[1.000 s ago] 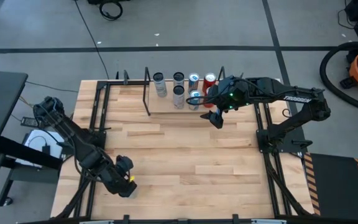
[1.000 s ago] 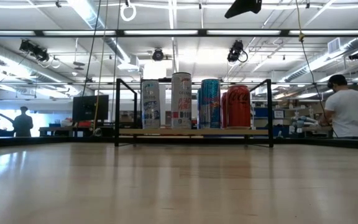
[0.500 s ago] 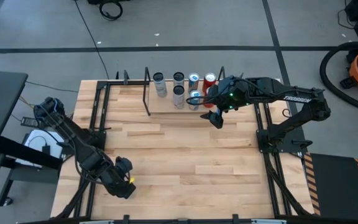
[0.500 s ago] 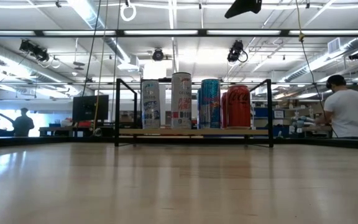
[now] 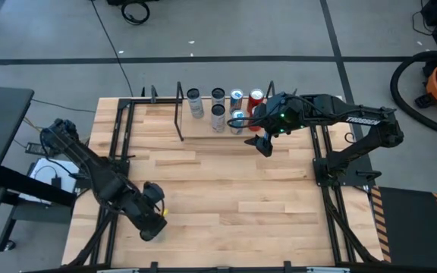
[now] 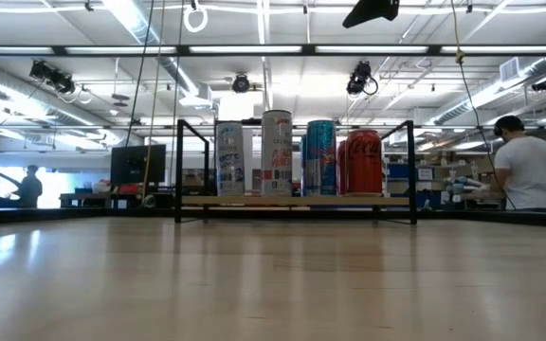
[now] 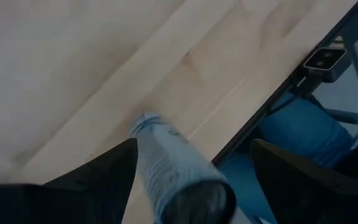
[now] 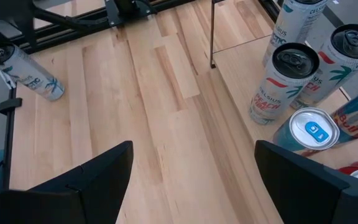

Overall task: Place canned beverage on shelf
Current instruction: Put the white and blue soda can on the shelf aligned with the other white and blue soda can

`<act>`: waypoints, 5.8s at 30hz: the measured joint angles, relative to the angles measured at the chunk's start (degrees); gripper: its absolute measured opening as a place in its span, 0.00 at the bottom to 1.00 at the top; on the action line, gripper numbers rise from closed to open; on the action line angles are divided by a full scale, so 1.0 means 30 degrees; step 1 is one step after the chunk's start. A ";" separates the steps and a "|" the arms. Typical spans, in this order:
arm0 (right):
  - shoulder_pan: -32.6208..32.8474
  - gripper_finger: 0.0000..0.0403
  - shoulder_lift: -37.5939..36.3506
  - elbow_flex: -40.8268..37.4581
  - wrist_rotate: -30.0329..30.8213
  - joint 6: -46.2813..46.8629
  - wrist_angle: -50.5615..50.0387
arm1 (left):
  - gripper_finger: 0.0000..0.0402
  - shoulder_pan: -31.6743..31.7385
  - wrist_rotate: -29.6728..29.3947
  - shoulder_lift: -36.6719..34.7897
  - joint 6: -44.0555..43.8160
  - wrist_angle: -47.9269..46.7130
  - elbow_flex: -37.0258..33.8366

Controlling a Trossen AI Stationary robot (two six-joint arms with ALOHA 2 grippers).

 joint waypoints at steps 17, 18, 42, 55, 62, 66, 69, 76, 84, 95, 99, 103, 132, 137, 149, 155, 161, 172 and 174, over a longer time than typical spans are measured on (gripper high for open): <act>-0.0007 0.86 0.0007 -0.3092 -0.0047 -0.0554 0.2179 | 0.78 -0.4774 0.1568 0.0769 -0.5831 -0.4277 0.4083; -0.0007 0.86 0.0003 -0.3104 -0.0047 -0.0691 0.2264 | 0.78 -0.5106 0.1725 0.0940 -0.6224 -0.4083 0.4083; -0.0058 0.86 -0.0022 -0.3111 -0.0211 -0.0790 0.2892 | 0.78 -0.5380 0.1289 0.5901 -0.5934 -0.5358 0.3889; -0.0044 0.86 -0.0022 -0.3111 -0.0702 -0.0793 0.2892 | 0.78 -0.4942 0.0359 0.5887 -0.5403 -0.5473 0.3303; -0.0044 0.86 -0.0029 -0.3111 -0.0702 -0.0641 0.3016 | 0.78 -0.4307 0.0122 0.5887 -0.4524 -0.6048 0.3303; -0.0044 0.86 -0.0029 -0.3111 -0.0710 -0.0641 0.3016 | 0.78 -0.4037 0.0102 0.5887 -0.4289 -0.6167 0.3303; -0.0044 0.86 -0.0029 -0.3111 -0.0710 -0.0641 0.3016 | 0.78 -0.4014 0.0095 0.5887 -0.4333 -0.6068 0.3303; -0.0044 0.86 -0.0029 -0.3111 -0.0717 -0.0641 0.3009 | 0.78 -0.4432 0.0117 0.5887 -0.5169 -0.5067 0.3303; -0.0044 0.86 -0.0029 -0.3111 -0.1213 -0.0634 0.3016 | 0.78 -0.4852 0.0141 0.6615 -0.5913 -0.4585 0.2897; -0.0035 0.86 -0.0029 -0.3110 -0.1351 -0.0350 0.3043 | 0.78 -0.4820 -0.0056 0.6619 -0.5990 -0.3303 0.0918; -0.0036 0.86 -0.0029 -0.3111 -0.1353 -0.0350 0.3077 | 0.78 -0.4647 -0.0498 0.6573 -0.5925 -0.3511 0.0460; -0.0036 0.86 -0.0029 -0.3111 -0.1365 -0.0342 0.3111 | 0.78 -0.4174 -0.0772 0.6579 -0.5293 -0.3650 0.0409; -0.0036 0.86 -0.0029 -0.3111 -0.1577 -0.0344 0.3104 | 0.78 -0.3819 -0.2274 0.6623 -0.3760 -0.2011 0.2325; -0.0036 0.86 -0.0029 -0.3111 -0.1577 -0.0349 0.3133 | 0.78 -0.3506 -0.2472 0.6630 -0.2796 -0.1771 0.2196; -0.0036 0.86 -0.0029 -0.3111 -0.2699 -0.0343 0.3133 | 0.78 -0.3139 -0.3560 0.5483 -0.0410 -0.3487 0.4413; -0.0036 0.86 -0.0029 -0.3111 -0.2699 -0.0350 0.3288 | 0.78 -0.2145 -0.3841 0.5435 0.0921 -0.4286 0.6409; 0.0023 0.86 -0.0029 -0.3111 -0.2709 -0.0342 0.3360 | 0.78 -0.0677 -0.3854 0.5435 0.2014 -0.4702 0.6873; 0.0029 0.86 -0.0029 -0.3111 -0.2750 -0.0342 0.3341 | 0.78 0.0693 -0.3183 0.5436 0.3146 -0.4485 0.6837; 0.0029 0.86 -0.0029 -0.3111 -0.2750 -0.0342 0.3322 | 0.78 0.0758 -0.3159 0.5435 0.3260 -0.4267 0.6837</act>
